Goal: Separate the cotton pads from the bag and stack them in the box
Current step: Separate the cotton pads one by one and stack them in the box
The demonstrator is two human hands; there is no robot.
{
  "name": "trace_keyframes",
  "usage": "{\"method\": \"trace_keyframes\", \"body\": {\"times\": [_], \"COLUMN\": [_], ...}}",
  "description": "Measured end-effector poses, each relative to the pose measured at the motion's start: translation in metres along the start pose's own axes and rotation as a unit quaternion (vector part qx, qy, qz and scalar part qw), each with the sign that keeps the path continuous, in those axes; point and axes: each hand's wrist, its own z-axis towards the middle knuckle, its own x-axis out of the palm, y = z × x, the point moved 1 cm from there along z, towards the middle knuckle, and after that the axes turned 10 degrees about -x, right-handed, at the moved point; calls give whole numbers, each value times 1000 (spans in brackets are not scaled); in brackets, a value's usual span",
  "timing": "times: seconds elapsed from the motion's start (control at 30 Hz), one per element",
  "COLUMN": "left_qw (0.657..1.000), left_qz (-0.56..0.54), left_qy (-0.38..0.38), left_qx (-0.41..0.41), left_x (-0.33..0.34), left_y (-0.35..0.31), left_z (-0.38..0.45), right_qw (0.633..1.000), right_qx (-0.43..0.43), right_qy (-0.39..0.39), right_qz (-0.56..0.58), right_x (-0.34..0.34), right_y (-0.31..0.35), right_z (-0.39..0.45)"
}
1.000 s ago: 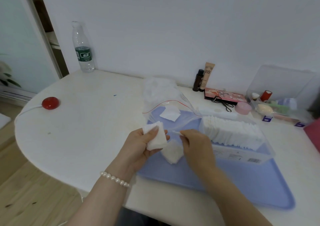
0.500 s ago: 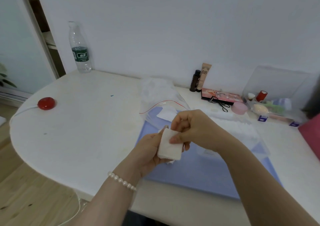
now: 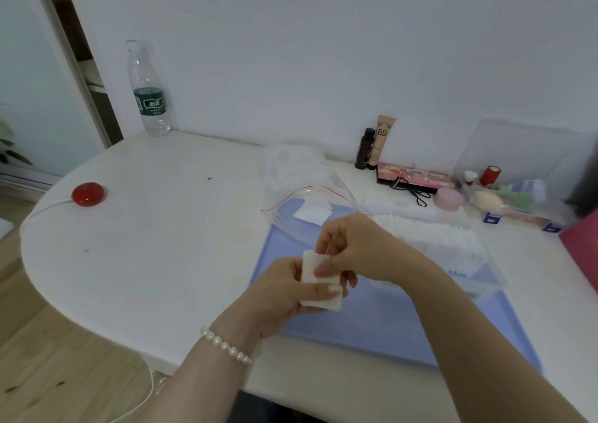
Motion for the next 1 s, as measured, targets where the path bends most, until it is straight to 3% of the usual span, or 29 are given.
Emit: {"method": "trace_keyframes", "body": {"times": [0.1,0.2,0.27,0.43,0.57,0.73,0.87,1.0], "left_qw": [1000,999,995,975,967,963,962,965], "left_qz": [7,-16,-44,-146,-198,-217,-216,-204], "left_qy": [-12,-48,-87,-167,-161,-158,-166,-163], "left_qx": [-8,-17,-8,5,-3,-7,-5,-7], "left_x": [-2,-9,-19,-40,-40,-41,-44,-39], "left_y": [2,-1,-3,-12,-14,-11,-11,-8], "left_z": [-1,-1,-2,-7,-8,-7,-7,-6], "right_qw": [999,983,974,972,971,985,993,985], "right_qx": [12,23,37,100,88,132,88,39], "right_qy": [-30,-173,-208,-42,-25,-28,-69,-129], "right_qz": [-12,-51,-83,-208,-221,-105,-41,105], "right_x": [2,3,6,26,40,38,36,21], "right_y": [0,-11,-19,-34,-39,-41,-42,-32], "right_z": [1,7,8,12,16,14,6,-11]}}
